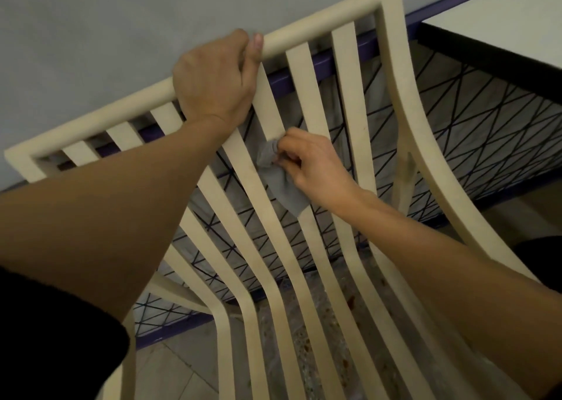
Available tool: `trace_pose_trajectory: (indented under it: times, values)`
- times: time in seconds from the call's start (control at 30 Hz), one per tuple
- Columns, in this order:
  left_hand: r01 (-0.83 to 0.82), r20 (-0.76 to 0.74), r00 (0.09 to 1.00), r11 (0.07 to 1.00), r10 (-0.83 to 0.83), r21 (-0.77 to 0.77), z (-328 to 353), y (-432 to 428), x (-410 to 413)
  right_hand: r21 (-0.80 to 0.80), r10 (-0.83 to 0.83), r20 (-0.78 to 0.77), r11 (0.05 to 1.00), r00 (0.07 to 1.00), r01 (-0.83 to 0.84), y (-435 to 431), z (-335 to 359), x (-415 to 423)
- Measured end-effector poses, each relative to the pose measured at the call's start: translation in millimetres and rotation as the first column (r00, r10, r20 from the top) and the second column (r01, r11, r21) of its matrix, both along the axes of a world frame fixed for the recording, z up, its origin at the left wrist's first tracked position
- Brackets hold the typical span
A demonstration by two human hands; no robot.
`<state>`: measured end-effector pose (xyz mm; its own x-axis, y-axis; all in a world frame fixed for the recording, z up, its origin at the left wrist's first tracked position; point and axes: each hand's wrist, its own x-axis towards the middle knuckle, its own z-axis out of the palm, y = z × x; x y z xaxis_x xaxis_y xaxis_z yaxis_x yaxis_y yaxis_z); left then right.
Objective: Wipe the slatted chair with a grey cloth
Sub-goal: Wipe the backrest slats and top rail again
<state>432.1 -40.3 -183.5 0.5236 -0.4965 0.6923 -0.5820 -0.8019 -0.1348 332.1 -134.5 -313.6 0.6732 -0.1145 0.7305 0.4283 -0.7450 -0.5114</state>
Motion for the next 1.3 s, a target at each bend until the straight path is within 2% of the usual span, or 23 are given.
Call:
trace_pose_trajectory:
  times: [0.1, 0.27, 0.47, 0.63, 1.3]
  values:
    - [0.002, -0.011, 1.0, 1.0, -0.002, -0.01, 1.8, -0.6, -0.6, 0.001, -0.04, 0.047, 0.999, 0.998, 0.04, -3.5, 26.7, 10.6]
    - [-0.019, -0.021, 1.0, 0.999, 0.018, -0.033, 2.5, -3.2, -2.8, 0.094, -0.09, 0.157, 0.993, 0.984, 0.076, -4.8, 61.5, 23.0]
    - [-0.019, -0.011, 1.0, 0.999, 0.019, -0.045, 2.6, -2.7, -1.2, 0.182, -0.151, 0.124, 0.975, 0.981, 0.127, 5.9, 52.0, 25.9]
    - [-0.016, 0.013, 1.0, 0.999, 0.017, -0.039, 2.3, -2.0, -0.8, 0.127, -0.153, 0.131, 0.983, 0.98, 0.136, 8.4, 30.0, 20.1]
    - [-0.09, -0.029, 0.996, 0.996, 0.09, -0.024, 2.8, -1.2, -6.4, 0.079, -0.05, -0.128, 0.995, 0.99, 0.061, 16.4, -90.4, -30.8]
